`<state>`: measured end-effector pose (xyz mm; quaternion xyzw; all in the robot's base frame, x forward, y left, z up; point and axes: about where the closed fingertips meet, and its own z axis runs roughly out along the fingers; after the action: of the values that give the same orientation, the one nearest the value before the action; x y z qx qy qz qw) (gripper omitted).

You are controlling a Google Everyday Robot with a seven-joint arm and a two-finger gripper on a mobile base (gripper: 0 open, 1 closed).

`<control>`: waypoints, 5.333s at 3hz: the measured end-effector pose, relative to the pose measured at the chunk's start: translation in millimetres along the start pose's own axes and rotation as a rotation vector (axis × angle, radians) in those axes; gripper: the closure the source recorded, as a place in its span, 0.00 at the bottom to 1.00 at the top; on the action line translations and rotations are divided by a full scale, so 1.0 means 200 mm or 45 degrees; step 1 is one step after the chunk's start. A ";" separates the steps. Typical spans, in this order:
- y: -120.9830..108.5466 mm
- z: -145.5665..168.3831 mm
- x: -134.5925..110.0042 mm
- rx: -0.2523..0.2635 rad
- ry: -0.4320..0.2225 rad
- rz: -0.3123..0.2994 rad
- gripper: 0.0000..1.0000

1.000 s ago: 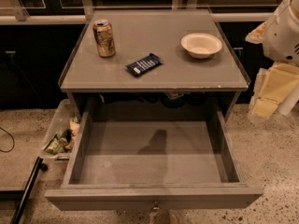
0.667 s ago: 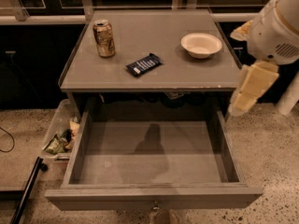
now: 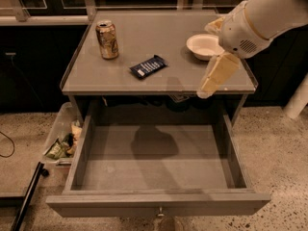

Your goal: Place rxbar blueberry into top drawer

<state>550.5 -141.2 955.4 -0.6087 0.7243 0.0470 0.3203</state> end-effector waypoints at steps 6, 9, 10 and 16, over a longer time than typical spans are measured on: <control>-0.37 0.52 0.03 -0.022 -0.165 0.056 0.00; -0.54 0.71 -0.23 -0.213 -0.744 0.306 0.00; -0.55 0.76 -0.28 -0.214 -0.691 0.376 0.00; -0.53 1.10 -0.25 -0.116 -0.374 0.472 0.00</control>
Offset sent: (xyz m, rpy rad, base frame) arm 0.1113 0.0110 -0.0800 0.0293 0.1454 -0.0085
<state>740.4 -24.1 841.8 -0.4656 0.7665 0.2257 0.3805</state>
